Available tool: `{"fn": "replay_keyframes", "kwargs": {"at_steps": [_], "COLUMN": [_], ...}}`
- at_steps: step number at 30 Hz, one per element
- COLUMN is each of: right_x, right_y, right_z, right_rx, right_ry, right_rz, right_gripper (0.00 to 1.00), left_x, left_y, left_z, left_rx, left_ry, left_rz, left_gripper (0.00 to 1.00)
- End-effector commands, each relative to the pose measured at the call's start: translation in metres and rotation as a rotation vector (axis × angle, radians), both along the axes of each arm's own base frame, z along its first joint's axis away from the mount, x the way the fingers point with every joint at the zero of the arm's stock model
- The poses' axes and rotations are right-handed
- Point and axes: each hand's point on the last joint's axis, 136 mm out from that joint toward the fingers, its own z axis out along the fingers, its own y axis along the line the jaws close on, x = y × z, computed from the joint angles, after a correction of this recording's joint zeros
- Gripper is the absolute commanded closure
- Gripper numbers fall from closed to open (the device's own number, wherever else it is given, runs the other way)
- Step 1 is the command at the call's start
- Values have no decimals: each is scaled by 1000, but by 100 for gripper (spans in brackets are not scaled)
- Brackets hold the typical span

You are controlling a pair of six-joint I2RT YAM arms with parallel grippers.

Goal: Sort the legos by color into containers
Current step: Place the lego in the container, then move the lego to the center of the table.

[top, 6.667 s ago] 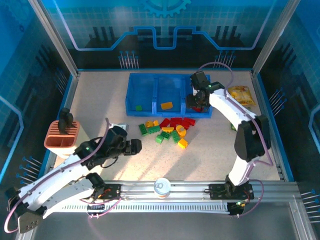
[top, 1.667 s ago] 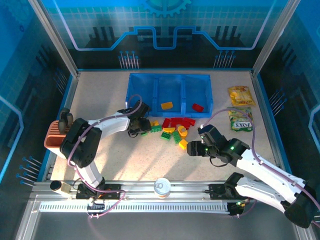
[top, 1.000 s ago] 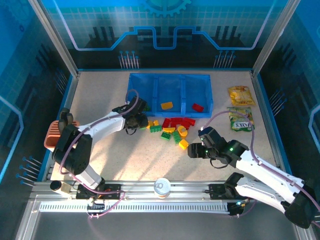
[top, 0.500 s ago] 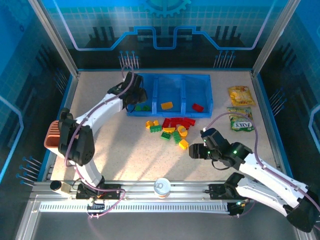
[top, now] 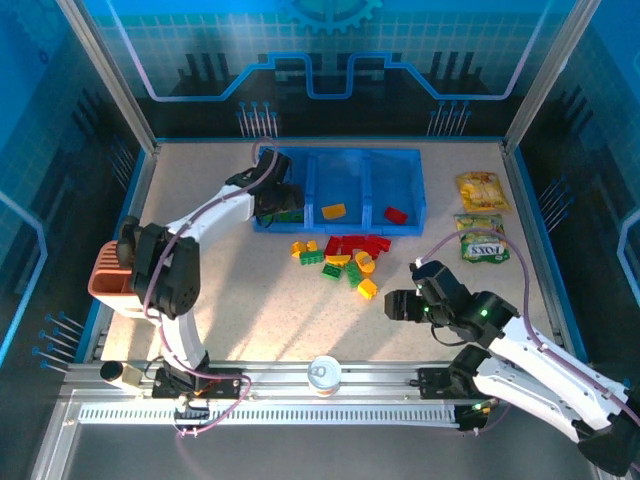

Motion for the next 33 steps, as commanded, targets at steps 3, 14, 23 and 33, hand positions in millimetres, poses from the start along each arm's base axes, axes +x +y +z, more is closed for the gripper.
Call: {"fn": "replay_keyframes", "kwargs": {"at_steps": [3,14,23,33], "right_x": [0,25,50,85], "right_y": [6,43,104,170], "right_z": [-6,5,16,-7], "right_rx": [-2,-54,-89,-226], "right_ry": [23,10,-4,45], "right_rz": [8,127,344,623], "right_gripper": [28,22,17,16], "left_x": [-21,-120,-197,-254], "left_y": [3,10,13,20], "left_z": [63,58,19,-3], "left_rx": [-68,-127,-101,-173], "left_ry": [-127,-180,-120,-111], "left_rz": [-18,-47,-96,-125], "left_gripper": [25,27,27,29]}}
